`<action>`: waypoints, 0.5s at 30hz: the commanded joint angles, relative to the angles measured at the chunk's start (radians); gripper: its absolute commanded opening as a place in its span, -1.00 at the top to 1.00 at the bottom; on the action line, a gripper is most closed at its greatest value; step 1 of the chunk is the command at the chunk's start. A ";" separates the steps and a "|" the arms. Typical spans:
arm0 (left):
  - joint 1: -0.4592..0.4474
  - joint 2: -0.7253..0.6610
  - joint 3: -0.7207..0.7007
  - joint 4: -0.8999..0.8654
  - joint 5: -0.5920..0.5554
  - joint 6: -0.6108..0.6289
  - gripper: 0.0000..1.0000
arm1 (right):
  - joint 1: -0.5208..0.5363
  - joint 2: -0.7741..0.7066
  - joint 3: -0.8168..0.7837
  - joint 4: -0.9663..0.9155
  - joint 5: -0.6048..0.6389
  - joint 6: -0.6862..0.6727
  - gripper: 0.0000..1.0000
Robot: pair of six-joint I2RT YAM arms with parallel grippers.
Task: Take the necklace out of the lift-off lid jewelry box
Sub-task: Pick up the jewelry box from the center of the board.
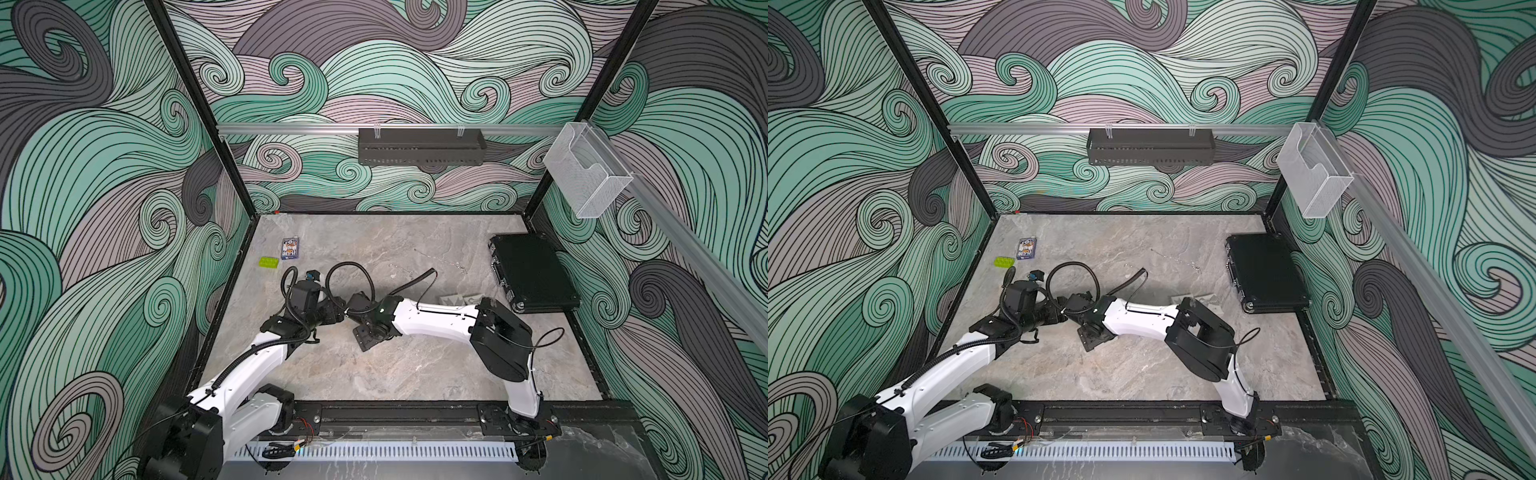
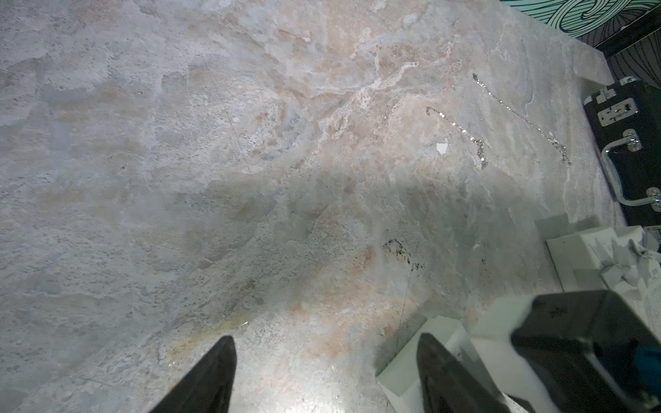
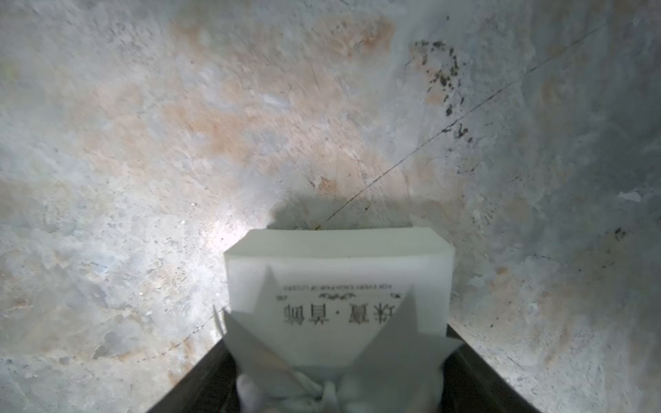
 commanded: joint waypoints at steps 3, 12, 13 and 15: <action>0.012 -0.004 -0.003 0.026 0.049 0.004 -0.56 | -0.026 -0.116 -0.077 0.034 -0.083 -0.028 -0.54; 0.005 -0.015 -0.047 0.283 0.472 -0.001 -0.56 | -0.221 -0.503 -0.365 0.159 -0.421 -0.096 -0.51; 0.002 -0.014 -0.054 0.332 0.535 -0.021 -0.56 | -0.258 -0.552 -0.395 0.171 -0.471 -0.102 -0.51; -0.005 -0.015 -0.067 0.430 0.624 -0.065 -0.57 | -0.328 -0.634 -0.441 0.192 -0.557 -0.109 -0.51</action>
